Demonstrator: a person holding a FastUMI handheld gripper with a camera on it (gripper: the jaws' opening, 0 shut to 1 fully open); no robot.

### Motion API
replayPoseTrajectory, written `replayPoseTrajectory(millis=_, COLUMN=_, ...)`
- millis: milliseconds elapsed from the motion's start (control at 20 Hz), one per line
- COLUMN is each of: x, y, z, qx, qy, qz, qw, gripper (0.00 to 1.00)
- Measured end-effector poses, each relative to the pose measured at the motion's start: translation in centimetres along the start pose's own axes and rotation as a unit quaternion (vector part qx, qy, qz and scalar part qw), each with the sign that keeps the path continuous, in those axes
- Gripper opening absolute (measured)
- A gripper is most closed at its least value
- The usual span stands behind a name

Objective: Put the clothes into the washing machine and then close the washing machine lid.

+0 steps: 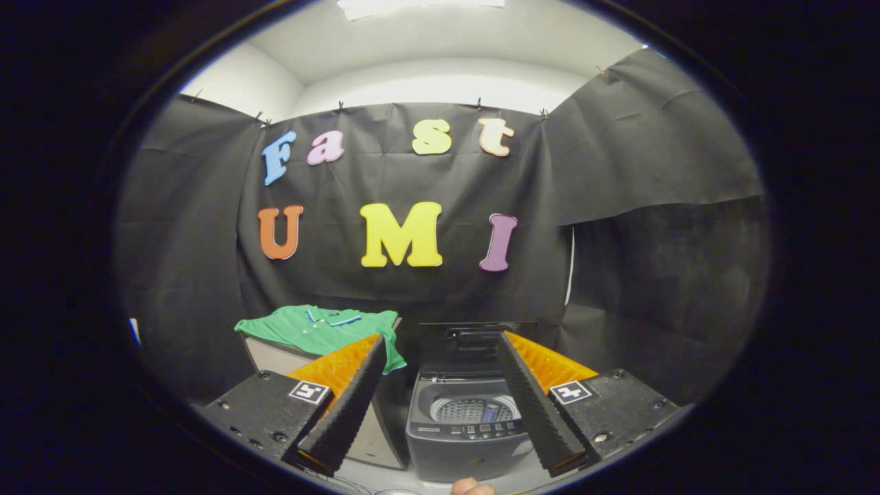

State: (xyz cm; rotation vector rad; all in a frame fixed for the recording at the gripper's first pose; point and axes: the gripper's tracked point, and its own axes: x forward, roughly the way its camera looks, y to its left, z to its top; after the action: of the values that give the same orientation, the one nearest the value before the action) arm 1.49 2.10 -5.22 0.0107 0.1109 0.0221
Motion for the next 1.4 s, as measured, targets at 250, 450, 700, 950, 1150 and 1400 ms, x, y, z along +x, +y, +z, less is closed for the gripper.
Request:
replayPoseTrajectory(millis=250, x=0.9, y=3.5, z=0.4, qx=-0.005, qy=0.008, qz=0.004, qw=1.000, gripper=1.00)
replayPoseTrajectory(millis=450, x=1.9, y=7.9, z=0.9, qx=0.007, qy=0.020, qz=0.024, qw=0.999, gripper=1.00)
replayPoseTrajectory(millis=700, x=4.7, y=13.1, z=1.8, qx=0.014, qy=0.042, qz=0.027, qw=0.999, gripper=1.00)
replayPoseTrajectory(millis=950, x=8.0, y=18.8, z=2.5, qx=0.007, qy=0.071, qz=0.056, qw=0.996, gripper=1.00)
replayPoseTrajectory(millis=1150, x=11.5, y=22.6, z=2.3, qx=0.017, qy=0.120, qz=0.083, qw=0.989, gripper=1.00)
replayPoseTrajectory(millis=1400, x=16.8, y=26.6, z=0.6, qx=0.016, qy=0.189, qz=0.114, qw=0.975, gripper=1.00)
